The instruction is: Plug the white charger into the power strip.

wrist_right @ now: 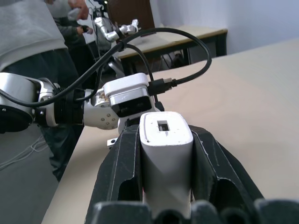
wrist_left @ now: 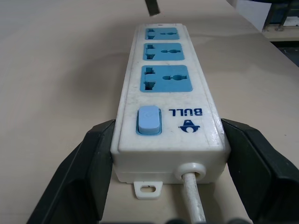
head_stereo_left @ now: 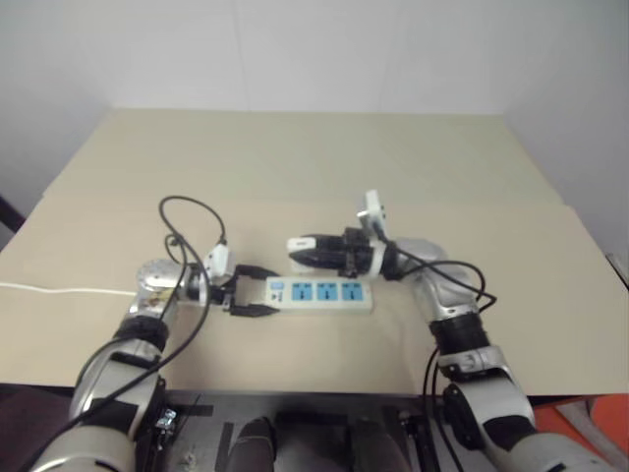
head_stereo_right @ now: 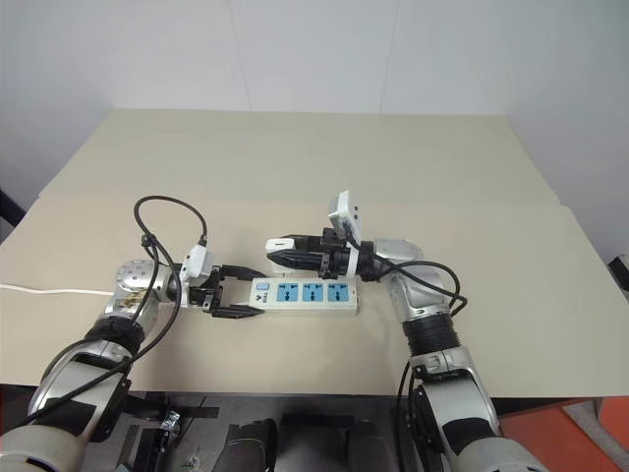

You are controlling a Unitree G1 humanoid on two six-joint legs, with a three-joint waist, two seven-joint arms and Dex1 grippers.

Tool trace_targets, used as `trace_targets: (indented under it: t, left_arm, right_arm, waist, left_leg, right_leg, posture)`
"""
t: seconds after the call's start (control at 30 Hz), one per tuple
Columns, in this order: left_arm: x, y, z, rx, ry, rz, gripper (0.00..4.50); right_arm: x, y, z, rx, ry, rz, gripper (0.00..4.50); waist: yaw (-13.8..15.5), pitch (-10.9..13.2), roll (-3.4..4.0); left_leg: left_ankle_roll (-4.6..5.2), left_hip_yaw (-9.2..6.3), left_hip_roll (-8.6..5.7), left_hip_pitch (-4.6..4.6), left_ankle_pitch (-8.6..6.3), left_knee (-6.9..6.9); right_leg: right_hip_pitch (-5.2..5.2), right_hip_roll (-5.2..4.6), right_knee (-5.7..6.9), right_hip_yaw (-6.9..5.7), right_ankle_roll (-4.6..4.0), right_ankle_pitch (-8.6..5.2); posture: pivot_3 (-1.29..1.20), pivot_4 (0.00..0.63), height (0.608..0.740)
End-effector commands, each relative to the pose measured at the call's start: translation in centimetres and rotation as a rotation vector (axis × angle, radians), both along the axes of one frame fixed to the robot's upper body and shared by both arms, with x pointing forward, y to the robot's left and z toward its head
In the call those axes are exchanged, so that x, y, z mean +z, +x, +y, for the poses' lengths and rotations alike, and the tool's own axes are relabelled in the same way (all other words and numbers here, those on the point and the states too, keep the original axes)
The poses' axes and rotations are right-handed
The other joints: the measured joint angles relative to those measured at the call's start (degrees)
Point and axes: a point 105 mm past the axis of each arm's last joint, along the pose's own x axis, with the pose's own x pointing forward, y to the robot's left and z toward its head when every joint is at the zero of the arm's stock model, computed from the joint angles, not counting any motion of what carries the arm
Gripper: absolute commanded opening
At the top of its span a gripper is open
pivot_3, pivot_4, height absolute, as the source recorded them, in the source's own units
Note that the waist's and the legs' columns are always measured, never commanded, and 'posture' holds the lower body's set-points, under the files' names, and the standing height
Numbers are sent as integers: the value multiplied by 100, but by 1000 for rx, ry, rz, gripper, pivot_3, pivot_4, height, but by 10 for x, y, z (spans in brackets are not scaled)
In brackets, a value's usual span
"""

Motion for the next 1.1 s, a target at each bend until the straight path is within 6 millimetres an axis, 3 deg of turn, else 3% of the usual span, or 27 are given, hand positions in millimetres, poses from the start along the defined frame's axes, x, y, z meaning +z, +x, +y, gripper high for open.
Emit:
trace_targets:
  t: [0.03, 0.5, 1.1]
  left_arm:
    - [-9, -7, -1, -33, 29, 31, 3213]
    - [-9, -7, 1, -23, 22, 32, 3213]
    - [-7, -6, 7, -12, 43, 27, 3213]
  right_arm:
    - [2, 0, 5, 6, 22, -45, 1112]
    - [-14, 6, 23, -25, 89, 14, 1112]
    - [-44, 12, -2, -70, 20, 32, 1112]
  waist:
    - [-2, 0, 0]
    - [-2, 0, 0]
    - [-13, 0, 0]
  left_leg:
    - [0, 0, 0, 0, 0, 0]
    - [0, 0, 0, 1, 0, -1]
    - [0, 0, 1, 4, 0, -4]
  right_leg:
    - [0, 0, 0, 0, 0, 0]
    - [0, 0, 0, 0, 0, 0]
    - [1, 1, 0, 1, 0, 0]
  posture:
    - [0, 150, 740]
    - [0, 150, 740]
    - [0, 150, 740]
